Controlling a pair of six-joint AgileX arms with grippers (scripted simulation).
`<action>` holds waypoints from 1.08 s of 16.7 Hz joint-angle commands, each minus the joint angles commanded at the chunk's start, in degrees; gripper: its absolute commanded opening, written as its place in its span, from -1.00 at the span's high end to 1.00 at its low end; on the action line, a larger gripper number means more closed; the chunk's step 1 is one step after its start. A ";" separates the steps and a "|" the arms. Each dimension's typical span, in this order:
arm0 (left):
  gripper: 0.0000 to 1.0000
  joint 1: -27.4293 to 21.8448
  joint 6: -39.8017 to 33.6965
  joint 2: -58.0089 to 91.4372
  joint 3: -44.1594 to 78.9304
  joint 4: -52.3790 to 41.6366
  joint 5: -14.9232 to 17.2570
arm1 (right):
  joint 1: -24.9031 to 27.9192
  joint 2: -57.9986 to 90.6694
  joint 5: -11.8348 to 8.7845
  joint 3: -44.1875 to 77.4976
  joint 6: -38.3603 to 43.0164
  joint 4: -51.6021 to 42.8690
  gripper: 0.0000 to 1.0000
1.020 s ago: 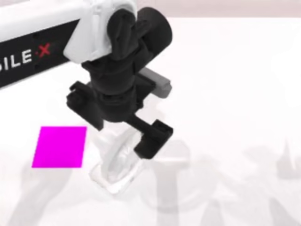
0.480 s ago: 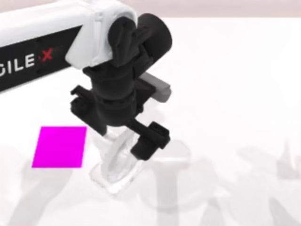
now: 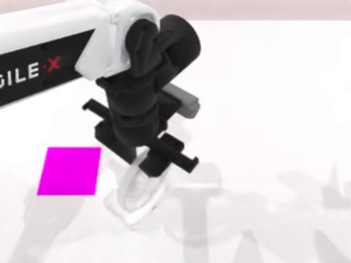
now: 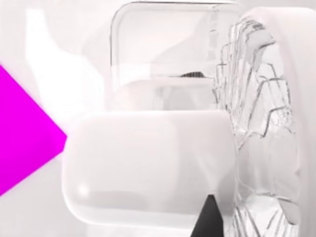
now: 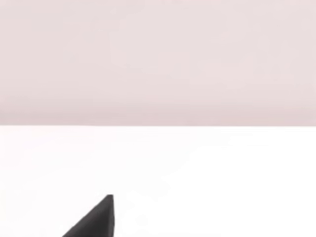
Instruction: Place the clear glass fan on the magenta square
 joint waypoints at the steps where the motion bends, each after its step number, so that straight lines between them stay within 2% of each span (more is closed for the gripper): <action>1: 0.96 0.00 0.00 0.00 0.00 0.00 0.00 | 0.00 0.00 0.00 0.00 0.00 0.00 -1.00; 11: 1.00 -0.03 -0.10 -0.50 0.27 -0.22 0.24 | 0.00 0.00 0.00 0.00 0.00 0.00 -1.00; 18: 1.00 0.93 -0.24 -0.37 11.12 -10.95 0.23 | 0.00 0.00 0.00 0.00 0.00 0.00 -1.00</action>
